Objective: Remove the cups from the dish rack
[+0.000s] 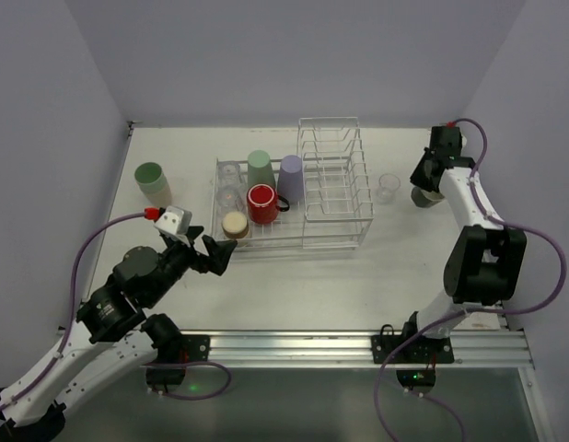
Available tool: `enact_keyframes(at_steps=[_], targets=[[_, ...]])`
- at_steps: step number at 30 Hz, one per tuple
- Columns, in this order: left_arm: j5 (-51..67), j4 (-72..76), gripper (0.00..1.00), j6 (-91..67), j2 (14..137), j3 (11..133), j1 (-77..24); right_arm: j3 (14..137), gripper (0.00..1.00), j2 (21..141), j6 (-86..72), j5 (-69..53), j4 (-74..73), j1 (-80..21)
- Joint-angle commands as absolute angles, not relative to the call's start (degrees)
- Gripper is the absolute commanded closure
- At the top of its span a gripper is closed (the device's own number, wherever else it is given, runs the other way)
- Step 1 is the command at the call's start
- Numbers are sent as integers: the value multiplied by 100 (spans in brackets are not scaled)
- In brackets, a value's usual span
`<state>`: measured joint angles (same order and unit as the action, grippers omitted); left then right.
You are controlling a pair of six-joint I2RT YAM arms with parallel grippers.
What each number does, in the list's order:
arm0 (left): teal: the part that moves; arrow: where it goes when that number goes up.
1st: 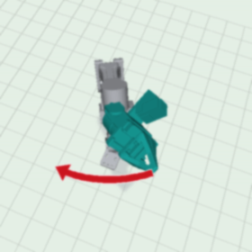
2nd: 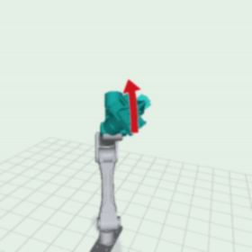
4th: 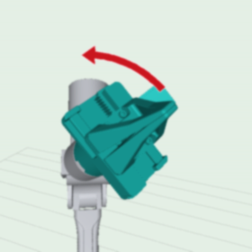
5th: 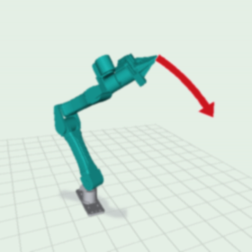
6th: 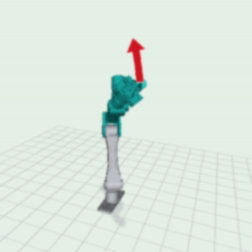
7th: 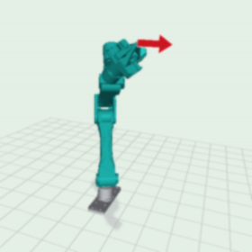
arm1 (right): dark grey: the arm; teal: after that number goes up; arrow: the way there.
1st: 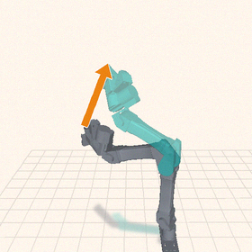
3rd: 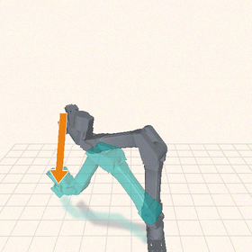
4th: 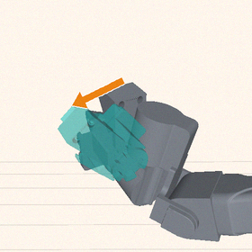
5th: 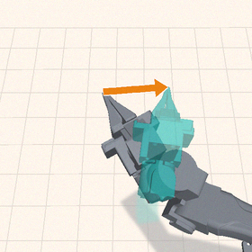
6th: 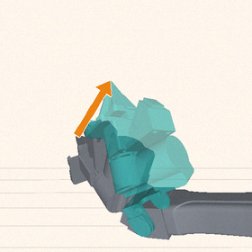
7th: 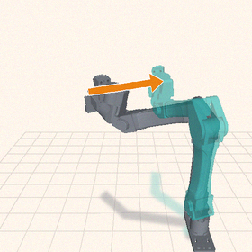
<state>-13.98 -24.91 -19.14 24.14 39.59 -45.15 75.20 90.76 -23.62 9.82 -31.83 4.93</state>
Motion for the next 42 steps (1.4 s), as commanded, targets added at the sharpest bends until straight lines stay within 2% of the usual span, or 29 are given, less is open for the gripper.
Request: enact_keyframes(at_steps=[1,12,14,18,19,23,26,30,34,38,42], targets=[[-1275,-2496,0,-1679,2356,3973,-4526,8270,100,9542,-2452,633,-2804,518],[-1239,-2487,0,-1652,2311,3955,-4518,8622,100,10599,-2443,747,-2918,545],[-1292,-2505,0,-1670,2338,3964,-4518,8631,97,10661,-2452,765,-2935,562],[-1415,-2540,0,-1696,2355,3964,-4509,8648,82,10687,-2426,818,-2935,580],[-1424,-2549,0,-1696,2373,3964,-4500,8683,74,10696,-2426,809,-2970,589],[-1511,-2566,0,-1722,2426,3973,-4509,8798,59,10574,-2461,826,-3067,589],[-1696,-2593,0,-1758,2513,3990,-4500,8833,48,10205,-2522,765,-3067,589],[-1819,-2637,0,-1924,2724,4052,-4491,8746,46,9573,-2742,528,-2954,589],[-1951,-2680,0,-2135,3049,4236,-4500,7903,45,8440,-3067,133,-2199,580],[-2030,-2742,1,-2390,3611,4403,-4500,6438,43,6852,-3409,-377,-1180,528],[-2100,-2541,6,-2470,4507,4552,-4509,5302,42,5610,-3647,-904,-274,335]])
